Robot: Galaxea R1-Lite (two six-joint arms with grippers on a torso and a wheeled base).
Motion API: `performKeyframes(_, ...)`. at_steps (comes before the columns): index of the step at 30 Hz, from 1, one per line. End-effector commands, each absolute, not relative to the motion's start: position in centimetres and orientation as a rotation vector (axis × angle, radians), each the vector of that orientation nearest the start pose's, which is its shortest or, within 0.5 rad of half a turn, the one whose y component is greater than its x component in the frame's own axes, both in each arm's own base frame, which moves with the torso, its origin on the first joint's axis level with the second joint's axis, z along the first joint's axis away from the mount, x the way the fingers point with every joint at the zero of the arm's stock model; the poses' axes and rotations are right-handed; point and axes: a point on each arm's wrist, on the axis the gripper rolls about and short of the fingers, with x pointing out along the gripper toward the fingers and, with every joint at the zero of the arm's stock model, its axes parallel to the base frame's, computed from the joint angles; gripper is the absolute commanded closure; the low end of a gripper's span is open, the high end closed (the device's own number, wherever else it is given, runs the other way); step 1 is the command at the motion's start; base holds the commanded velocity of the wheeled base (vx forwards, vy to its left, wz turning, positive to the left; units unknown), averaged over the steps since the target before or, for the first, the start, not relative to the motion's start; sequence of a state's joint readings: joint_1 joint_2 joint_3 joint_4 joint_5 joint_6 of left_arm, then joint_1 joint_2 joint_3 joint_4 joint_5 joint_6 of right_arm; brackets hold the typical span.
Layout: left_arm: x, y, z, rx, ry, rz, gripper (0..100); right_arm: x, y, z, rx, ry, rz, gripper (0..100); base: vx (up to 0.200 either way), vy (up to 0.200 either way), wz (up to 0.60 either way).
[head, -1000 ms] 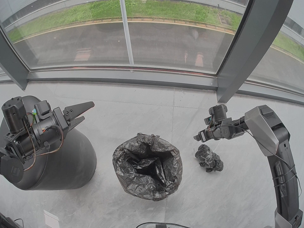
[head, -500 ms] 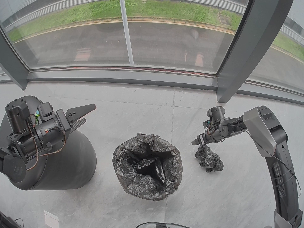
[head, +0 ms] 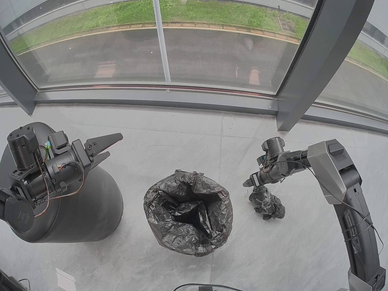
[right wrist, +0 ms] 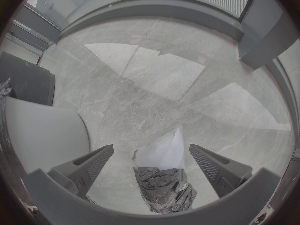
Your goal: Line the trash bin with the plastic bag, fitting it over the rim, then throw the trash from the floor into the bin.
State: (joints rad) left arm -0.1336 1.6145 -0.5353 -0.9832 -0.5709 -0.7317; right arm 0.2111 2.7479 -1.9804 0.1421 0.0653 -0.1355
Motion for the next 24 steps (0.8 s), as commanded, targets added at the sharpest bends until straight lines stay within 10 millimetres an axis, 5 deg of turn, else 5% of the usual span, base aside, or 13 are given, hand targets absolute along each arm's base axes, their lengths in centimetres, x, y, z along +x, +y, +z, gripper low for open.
performKeyframes(1,25.7,-4.7,17.1,-0.722,0.352,-0.636,0,50.5,11.0,-6.1,-0.191,0.949,0.319,0,0.000,0.000,0.00)
performKeyframes(14,26.0,-4.7,16.9,-0.725,0.360,-0.633,0,50.0,11.3,-7.7,-0.197,1.010,0.319,0,0.000,0.000,0.00)
performKeyframes(15,25.9,-4.7,16.8,-0.724,0.361,-0.632,0,50.0,11.3,-7.6,-0.198,1.008,0.318,100,0.000,0.000,0.00)
performKeyframes(24,25.9,-4.7,16.8,-0.726,0.362,-0.632,0,50.0,11.3,-7.3,-0.165,1.006,0.298,100,0.000,0.000,0.00)
